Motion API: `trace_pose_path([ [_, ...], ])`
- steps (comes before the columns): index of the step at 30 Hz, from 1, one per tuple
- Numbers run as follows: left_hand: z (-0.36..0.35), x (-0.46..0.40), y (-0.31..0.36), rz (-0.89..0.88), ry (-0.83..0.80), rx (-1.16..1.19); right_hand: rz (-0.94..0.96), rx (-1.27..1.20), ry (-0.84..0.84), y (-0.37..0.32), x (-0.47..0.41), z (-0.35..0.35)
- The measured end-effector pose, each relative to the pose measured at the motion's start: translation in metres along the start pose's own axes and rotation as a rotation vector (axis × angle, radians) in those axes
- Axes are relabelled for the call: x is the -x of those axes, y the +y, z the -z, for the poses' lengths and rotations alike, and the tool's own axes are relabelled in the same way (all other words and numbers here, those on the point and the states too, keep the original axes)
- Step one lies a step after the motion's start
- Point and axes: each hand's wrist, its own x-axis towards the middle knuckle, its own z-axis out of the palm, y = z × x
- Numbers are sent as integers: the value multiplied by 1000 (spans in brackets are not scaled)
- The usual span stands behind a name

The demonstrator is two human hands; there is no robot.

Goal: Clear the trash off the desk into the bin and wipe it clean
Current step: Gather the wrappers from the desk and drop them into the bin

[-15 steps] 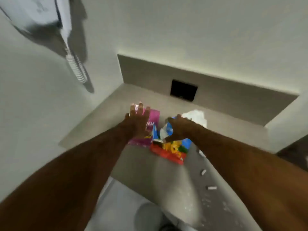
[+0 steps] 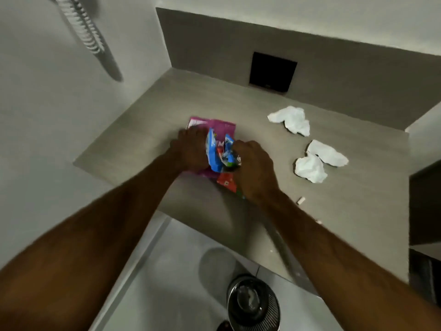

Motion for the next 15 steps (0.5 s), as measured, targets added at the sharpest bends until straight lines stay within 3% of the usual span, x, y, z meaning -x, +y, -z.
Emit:
trace_pose_path([
  [2, 3, -8, 18, 60, -235, -41, -27, -98, 146, 3, 14, -2],
  [4, 5, -7, 29, 196, -320, 138, -94, -100, 192, 8, 26, -3],
  [6, 11, 14, 33, 322, -253, 494, -187, -126, 207, 9, 35, 0],
  [9, 39, 85, 77, 358, -14, 1007, -290, -237, 254, 0, 62, 13],
  [12, 38, 157, 125, 321, 143, 1146, -205, -396, 223, -13, 121, 27],
  [15, -23, 233, 151, 489, 257, 1218, -112, -466, 110, -7, 223, 18],
])
